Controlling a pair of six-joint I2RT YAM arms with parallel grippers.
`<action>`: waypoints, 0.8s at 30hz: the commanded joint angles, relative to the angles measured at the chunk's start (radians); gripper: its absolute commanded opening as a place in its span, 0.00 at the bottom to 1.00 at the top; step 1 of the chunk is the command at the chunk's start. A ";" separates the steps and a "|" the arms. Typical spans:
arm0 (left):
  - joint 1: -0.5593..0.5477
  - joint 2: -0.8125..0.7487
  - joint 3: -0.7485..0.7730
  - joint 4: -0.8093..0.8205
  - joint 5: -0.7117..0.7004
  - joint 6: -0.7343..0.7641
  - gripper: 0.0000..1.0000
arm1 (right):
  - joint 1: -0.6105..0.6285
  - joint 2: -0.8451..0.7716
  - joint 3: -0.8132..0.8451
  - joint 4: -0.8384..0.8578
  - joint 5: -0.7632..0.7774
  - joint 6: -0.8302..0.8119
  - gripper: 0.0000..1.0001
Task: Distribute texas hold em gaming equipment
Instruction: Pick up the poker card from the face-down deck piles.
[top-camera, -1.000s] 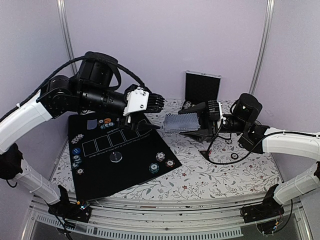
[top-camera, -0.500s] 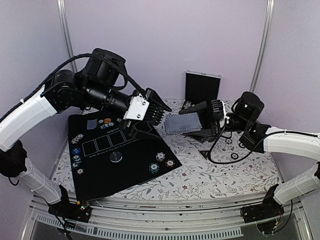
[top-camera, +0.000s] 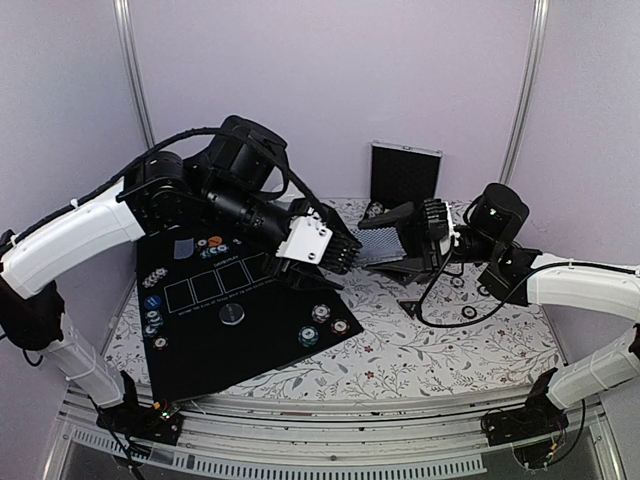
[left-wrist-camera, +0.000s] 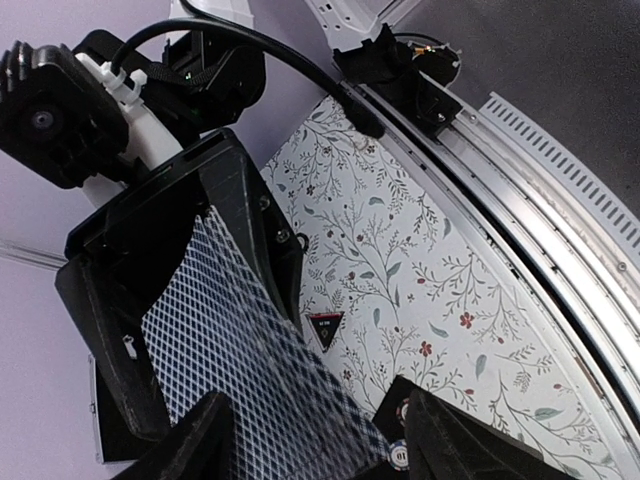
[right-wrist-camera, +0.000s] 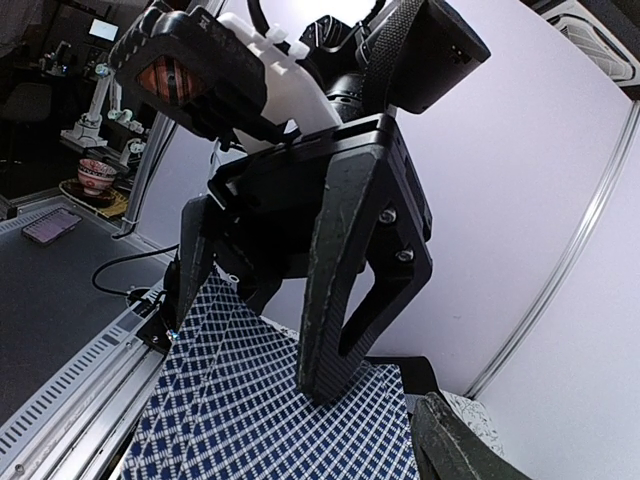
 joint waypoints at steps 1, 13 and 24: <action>-0.024 0.022 0.037 -0.064 -0.048 -0.023 0.61 | -0.008 -0.032 0.018 0.031 0.003 0.007 0.59; -0.032 -0.020 0.024 -0.099 -0.144 -0.071 0.59 | -0.007 -0.033 0.014 0.031 0.011 0.000 0.59; -0.039 -0.044 0.015 -0.089 -0.184 -0.083 0.59 | -0.008 -0.034 0.013 0.031 0.015 -0.004 0.59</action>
